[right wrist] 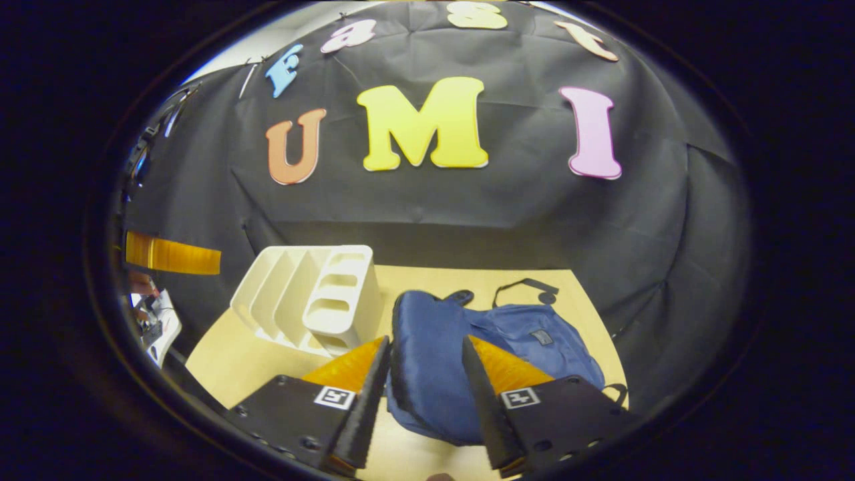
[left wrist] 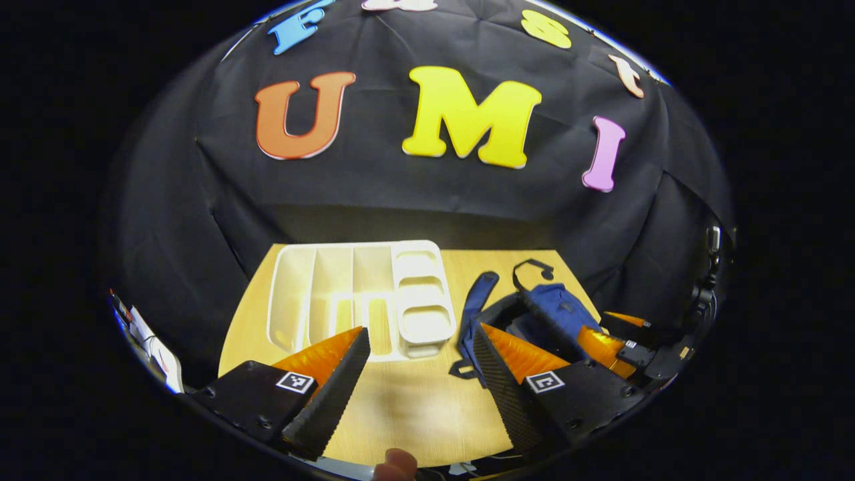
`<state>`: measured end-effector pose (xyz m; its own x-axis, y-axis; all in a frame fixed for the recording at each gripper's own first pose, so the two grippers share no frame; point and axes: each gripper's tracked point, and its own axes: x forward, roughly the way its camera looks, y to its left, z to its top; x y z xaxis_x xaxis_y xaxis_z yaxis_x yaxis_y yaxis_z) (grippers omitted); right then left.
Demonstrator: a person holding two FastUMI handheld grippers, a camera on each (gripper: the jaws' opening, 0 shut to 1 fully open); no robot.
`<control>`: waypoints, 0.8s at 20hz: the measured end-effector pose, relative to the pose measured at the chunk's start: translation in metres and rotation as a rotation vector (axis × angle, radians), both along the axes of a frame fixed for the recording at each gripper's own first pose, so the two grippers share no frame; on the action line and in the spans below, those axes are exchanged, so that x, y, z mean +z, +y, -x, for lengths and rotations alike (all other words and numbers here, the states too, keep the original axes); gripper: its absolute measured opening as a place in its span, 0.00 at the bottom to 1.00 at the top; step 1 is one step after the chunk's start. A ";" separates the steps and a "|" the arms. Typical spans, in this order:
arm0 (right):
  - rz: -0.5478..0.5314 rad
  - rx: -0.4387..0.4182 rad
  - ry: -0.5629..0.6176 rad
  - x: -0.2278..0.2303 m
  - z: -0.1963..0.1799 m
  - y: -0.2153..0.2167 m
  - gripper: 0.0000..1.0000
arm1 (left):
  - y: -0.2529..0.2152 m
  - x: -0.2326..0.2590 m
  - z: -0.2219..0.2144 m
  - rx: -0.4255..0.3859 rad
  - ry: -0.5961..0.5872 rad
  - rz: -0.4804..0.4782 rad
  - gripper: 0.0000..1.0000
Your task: Open the schoolbag, grab two books from the bookshelf and put them into the schoolbag.
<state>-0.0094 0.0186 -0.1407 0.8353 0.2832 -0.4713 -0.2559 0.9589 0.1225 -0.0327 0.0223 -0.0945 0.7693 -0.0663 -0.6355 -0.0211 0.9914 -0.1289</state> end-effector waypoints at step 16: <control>-0.052 -0.117 -0.596 0.237 0.016 0.027 0.96 | 0.039 0.191 -0.033 0.135 -0.580 -0.043 0.97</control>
<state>-0.0258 0.0452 0.0967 0.9779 0.1838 0.0993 -0.1883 0.9814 0.0378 0.0000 0.0611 0.0967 0.9914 0.0725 -0.1089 -0.0852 0.9895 -0.1171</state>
